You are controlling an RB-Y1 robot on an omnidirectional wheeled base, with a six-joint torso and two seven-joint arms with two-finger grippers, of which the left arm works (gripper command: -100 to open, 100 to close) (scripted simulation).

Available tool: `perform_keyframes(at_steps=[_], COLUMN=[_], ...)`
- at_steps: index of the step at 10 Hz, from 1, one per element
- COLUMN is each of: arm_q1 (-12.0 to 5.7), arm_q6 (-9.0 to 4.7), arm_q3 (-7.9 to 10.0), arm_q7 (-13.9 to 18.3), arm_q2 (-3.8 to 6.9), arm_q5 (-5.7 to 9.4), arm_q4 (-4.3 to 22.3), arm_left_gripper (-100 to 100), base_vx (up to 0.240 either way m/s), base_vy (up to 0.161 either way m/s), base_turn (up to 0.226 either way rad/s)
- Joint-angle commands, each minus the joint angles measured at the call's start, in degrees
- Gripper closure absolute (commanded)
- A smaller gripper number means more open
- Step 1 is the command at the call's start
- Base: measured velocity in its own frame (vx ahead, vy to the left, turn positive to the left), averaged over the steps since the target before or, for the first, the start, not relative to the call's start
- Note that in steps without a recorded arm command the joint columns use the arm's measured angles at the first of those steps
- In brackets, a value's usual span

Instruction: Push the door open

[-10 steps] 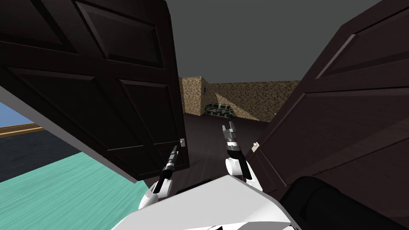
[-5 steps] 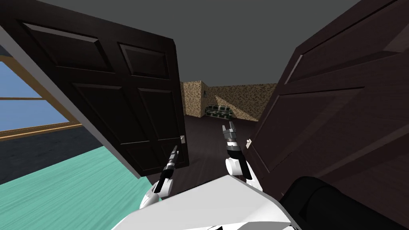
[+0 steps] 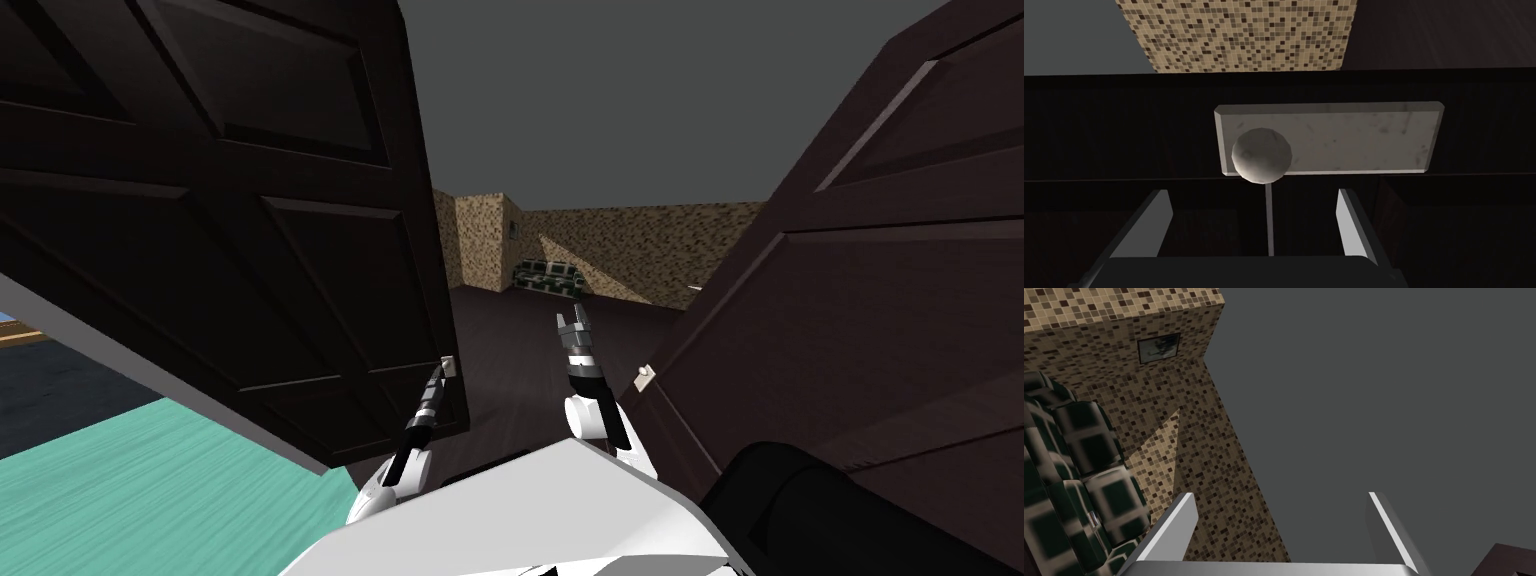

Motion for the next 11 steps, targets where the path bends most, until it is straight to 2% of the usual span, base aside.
perform_keyframes(at_steps=[1,3,4,9,11], arm_q1=[0.08,0.06,0.06,0.06,0.1], arm_q6=[-0.48,-0.51,-0.51,-0.51,-0.17], arm_q3=[0.21,0.24,0.24,0.24,1.34], arm_q7=[-0.2,-0.2,-0.2,-0.2,-0.6], arm_q2=[-0.12,-0.19,-0.19,-0.19,0.19], arm_q5=[0.13,0.15,0.15,0.15,0.83], arm_q4=[0.2,0.3,0.3,0.3,0.4], arm_left_gripper=[-100,-100,100,100,100], base_vx=[0.243,0.155,-0.018,-0.016,0.121], base_vy=[-0.019,-0.016,-0.001,0.002,-0.072], base_turn=[-0.039,-0.007,-0.004,-0.003,0.051])
